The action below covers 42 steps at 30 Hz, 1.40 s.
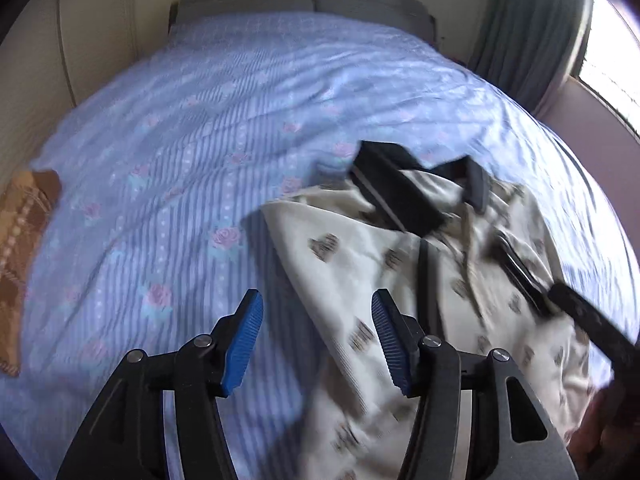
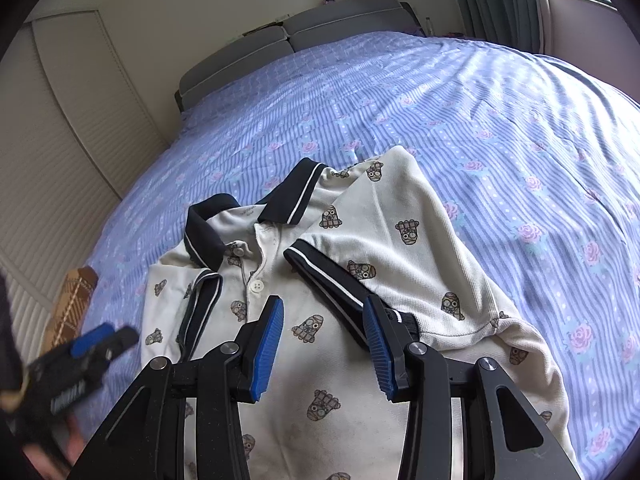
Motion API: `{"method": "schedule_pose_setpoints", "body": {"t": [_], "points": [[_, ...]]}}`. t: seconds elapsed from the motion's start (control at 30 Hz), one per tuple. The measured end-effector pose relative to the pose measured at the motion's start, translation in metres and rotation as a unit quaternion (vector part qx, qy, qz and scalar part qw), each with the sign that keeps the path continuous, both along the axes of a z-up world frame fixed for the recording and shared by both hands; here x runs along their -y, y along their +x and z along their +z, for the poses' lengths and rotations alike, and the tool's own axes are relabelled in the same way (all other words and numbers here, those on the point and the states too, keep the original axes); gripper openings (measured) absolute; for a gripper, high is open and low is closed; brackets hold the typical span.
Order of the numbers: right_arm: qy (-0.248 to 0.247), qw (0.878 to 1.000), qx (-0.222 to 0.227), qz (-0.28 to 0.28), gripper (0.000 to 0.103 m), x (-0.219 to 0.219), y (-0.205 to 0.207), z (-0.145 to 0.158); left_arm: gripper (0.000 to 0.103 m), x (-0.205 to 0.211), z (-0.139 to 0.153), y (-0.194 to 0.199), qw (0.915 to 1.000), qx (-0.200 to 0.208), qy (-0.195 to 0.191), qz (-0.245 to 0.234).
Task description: Fold small clothes
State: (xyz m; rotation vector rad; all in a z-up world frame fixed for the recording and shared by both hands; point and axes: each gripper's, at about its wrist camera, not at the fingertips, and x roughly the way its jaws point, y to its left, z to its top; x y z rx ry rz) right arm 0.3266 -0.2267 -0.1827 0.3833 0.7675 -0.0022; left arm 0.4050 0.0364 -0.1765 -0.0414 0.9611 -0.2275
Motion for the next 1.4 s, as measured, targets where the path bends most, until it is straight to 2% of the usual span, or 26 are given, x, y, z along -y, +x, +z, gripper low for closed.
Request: {"method": "schedule_pose_setpoints", "body": {"t": [0.07, 0.2, 0.27, 0.33, 0.4, 0.53, 0.63, 0.8, 0.87, 0.97, 1.13, 1.23, 1.4], "points": [[-0.002, 1.0, 0.002, 0.001, 0.042, -0.002, 0.0, 0.0, 0.055, -0.013, -0.009, 0.027, 0.9993, -0.016, -0.032, 0.009], [-0.008, 1.0, 0.005, 0.005, 0.042, -0.008, 0.0, 0.001, 0.052, -0.02, -0.022, 0.054, 0.9981, -0.029, -0.054, 0.006], [-0.009, 1.0, 0.005, 0.007, 0.046, -0.01, 0.002, 0.0, 0.044, -0.02, -0.026, 0.061, 0.9971, -0.036, -0.068, 0.002], [-0.011, 1.0, 0.006, 0.008, 0.047, -0.013, 0.003, 0.0, 0.025, -0.016, -0.026, 0.065, 0.9964, -0.038, -0.075, -0.009], [-0.012, 1.0, 0.007, 0.01, 0.047, -0.015, 0.004, 0.0, 0.014, -0.013, -0.025, 0.067, 0.9961, -0.036, -0.078, -0.018], [-0.019, 1.0, 0.005, 0.013, 0.047, -0.019, 0.006, -0.001, 0.01, -0.007, -0.015, 0.065, 0.9983, -0.01, -0.052, -0.022], [-0.03, 1.0, 0.004, 0.008, 0.047, -0.02, 0.008, 0.0, 0.01, -0.002, -0.002, 0.064, 0.9991, 0.032, 0.003, -0.028], [-0.059, 0.998, 0.009, 0.001, 0.048, -0.023, 0.016, 0.006, 0.01, 0.005, 0.004, 0.069, 0.9965, 0.059, 0.037, -0.047], [-0.08, 0.997, 0.012, -0.001, 0.059, -0.026, 0.018, 0.007, 0.011, 0.009, -0.004, 0.07, 0.996, 0.05, 0.054, -0.051], [-0.101, 0.995, 0.016, -0.003, 0.064, -0.03, 0.017, 0.006, 0.012, 0.009, -0.007, 0.061, 0.9953, 0.054, 0.067, -0.045], [-0.118, 0.993, 0.015, 0.005, 0.064, -0.034, 0.013, 0.007, 0.038, 0.007, 0.007, 0.021, 0.9931, 0.088, 0.073, -0.026], [-0.12, 0.993, 0.013, 0.003, 0.065, -0.032, 0.011, 0.007, 0.045, 0.019, 0.015, -0.005, 0.9904, 0.106, 0.083, -0.032], [-0.123, 0.992, 0.006, -0.017, 0.065, -0.019, 0.005, 0.011, 0.046, 0.049, 0.0, -0.022, 0.9876, 0.093, 0.108, -0.065]]}}
